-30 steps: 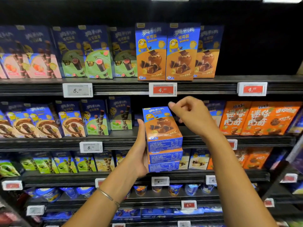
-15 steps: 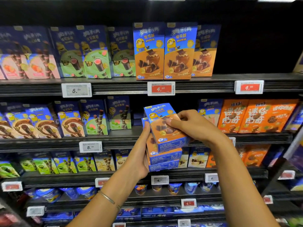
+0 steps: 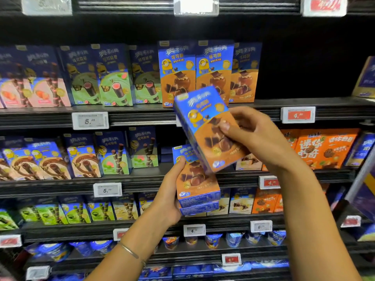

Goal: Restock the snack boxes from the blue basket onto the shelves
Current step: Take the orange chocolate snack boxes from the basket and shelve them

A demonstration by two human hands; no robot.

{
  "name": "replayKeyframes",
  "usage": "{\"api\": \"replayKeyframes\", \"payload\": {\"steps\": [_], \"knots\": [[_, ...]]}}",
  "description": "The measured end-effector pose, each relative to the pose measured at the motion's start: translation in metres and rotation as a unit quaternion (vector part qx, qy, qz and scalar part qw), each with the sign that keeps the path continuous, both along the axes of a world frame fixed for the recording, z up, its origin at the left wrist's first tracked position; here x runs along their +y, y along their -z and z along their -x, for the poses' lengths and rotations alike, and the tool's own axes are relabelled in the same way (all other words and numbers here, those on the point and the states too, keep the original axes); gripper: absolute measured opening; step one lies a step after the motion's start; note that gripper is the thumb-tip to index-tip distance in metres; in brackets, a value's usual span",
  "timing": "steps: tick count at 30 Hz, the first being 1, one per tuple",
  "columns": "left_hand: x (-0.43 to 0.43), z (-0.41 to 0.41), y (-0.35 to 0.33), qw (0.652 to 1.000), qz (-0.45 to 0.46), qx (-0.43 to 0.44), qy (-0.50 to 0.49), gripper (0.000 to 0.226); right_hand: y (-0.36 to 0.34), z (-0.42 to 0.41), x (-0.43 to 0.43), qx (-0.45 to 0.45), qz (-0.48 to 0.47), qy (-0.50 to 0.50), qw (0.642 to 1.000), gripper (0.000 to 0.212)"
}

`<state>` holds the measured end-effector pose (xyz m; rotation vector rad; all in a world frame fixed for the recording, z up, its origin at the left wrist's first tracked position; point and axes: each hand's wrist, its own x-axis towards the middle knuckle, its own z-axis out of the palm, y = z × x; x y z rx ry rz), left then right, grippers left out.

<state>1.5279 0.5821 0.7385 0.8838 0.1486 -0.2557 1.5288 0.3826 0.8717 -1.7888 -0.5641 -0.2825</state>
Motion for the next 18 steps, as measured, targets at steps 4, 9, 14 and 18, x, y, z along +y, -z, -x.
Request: {"api": "replayKeyframes", "payload": {"steps": [4, 9, 14, 18], "knots": [[-0.006, 0.001, 0.0, 1.0, -0.015, 0.002, 0.001, 0.049, -0.011, -0.022, -0.01, -0.06, -0.103, 0.09, 0.989, 0.031], [-0.016, 0.005, -0.007, 1.0, -0.018, -0.009, 0.003, 0.048, -0.024, -0.058, -0.024, -0.104, -0.16, 0.189, 0.963, 0.039], [-0.026, 0.006, -0.012, 0.999, -0.047, -0.018, 0.001, 0.047, -0.038, -0.088, -0.033, -0.138, -0.171, 0.243, 0.945, 0.042], [-0.032, 0.007, -0.012, 0.997, -0.077, -0.023, -0.005, 0.049, -0.042, -0.109, -0.035, -0.14, -0.126, 0.273, 0.943, 0.041]]}}
